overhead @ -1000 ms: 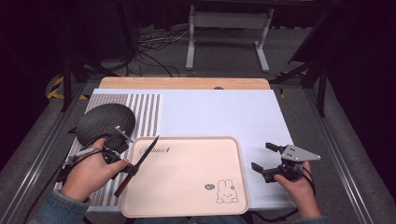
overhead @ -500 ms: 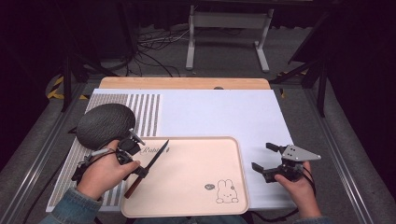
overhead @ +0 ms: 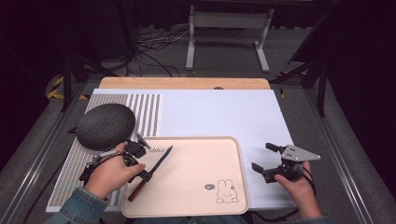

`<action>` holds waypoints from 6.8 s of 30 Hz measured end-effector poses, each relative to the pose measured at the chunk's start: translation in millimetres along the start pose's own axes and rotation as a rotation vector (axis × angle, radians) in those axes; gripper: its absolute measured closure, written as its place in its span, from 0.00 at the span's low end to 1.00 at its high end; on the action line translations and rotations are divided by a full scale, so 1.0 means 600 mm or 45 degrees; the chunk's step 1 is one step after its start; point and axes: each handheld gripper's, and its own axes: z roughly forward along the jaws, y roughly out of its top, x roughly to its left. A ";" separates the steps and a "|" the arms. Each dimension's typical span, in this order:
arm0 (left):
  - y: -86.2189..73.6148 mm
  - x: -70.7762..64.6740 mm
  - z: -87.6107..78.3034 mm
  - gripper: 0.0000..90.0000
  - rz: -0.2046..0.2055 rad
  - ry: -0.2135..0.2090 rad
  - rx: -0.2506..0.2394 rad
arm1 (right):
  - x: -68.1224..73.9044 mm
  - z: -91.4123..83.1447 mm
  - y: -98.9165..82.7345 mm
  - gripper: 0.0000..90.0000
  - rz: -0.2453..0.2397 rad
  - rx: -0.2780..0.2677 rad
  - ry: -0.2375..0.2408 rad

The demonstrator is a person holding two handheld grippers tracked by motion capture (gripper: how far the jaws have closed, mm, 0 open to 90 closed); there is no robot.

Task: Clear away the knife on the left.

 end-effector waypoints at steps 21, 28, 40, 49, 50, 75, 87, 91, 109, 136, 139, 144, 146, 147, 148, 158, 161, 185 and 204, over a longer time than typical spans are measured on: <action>0.001 0.012 0.022 0.87 -0.042 -0.005 0.091 | 0.001 0.002 -0.002 0.02 0.001 0.020 0.009; -0.001 0.015 0.030 0.87 -0.054 -0.009 0.104 | 0.000 0.001 -0.002 0.02 0.001 0.021 0.005; -0.002 0.015 0.030 0.86 -0.026 0.010 0.111 | 0.001 0.003 -0.002 0.02 0.000 0.027 0.014; -0.003 0.006 0.014 0.57 0.042 0.041 0.031 | 0.001 0.004 -0.003 0.02 0.005 0.028 0.014; -0.003 0.003 0.014 0.53 0.040 0.047 0.019 | 0.001 0.005 -0.003 0.02 0.005 0.028 0.014; -0.007 -0.004 0.011 0.71 0.900 0.142 -0.276 | 0.000 0.004 -0.004 0.02 -0.001 0.028 0.013; -0.006 -0.010 0.039 1.00 0.996 0.092 -0.232 | 0.001 0.005 -0.005 0.02 -0.002 0.032 0.019; -0.003 -0.008 0.048 1.00 0.986 0.107 -0.208 | 0.001 0.006 -0.005 0.02 -0.001 0.034 0.022; -0.001 -0.006 0.061 1.00 0.997 0.093 -0.162 | 0.000 0.008 -0.006 0.02 -0.007 0.045 0.023; -0.022 0.015 0.050 1.00 0.939 0.106 -0.178 | 0.000 0.010 -0.009 0.02 -0.003 0.060 0.023; -0.025 0.018 0.049 1.00 0.931 0.102 -0.183 | 0.000 0.010 -0.009 0.02 -0.001 0.060 0.026; -0.031 0.024 0.046 1.00 0.918 0.106 -0.195 | 0.001 0.011 -0.009 0.02 -0.005 0.065 0.025; -0.032 0.026 0.046 1.00 0.914 0.099 -0.199 | 0.001 0.011 -0.010 0.02 -0.006 0.065 0.026; -0.034 0.027 0.045 1.00 0.903 0.107 -0.201 | 0.001 0.011 -0.010 0.02 -0.006 0.069 0.025; -0.036 0.029 0.045 1.00 0.901 0.105 -0.206 | 0.001 0.012 -0.010 0.02 -0.006 0.071 0.029; -0.048 0.037 0.040 1.00 0.877 0.119 -0.221 | 0.002 0.013 -0.010 0.02 -0.012 0.078 0.030; -0.051 0.039 0.039 1.00 0.868 0.120 -0.224 | 0.002 0.013 -0.010 0.02 -0.012 0.078 0.033; -0.052 0.056 0.035 1.00 0.803 0.147 -0.277 | 0.003 0.014 -0.010 0.02 -0.020 0.084 0.041; -0.055 0.043 0.001 0.79 0.807 0.153 -0.402 | 0.005 0.014 -0.010 0.02 -0.022 0.076 0.030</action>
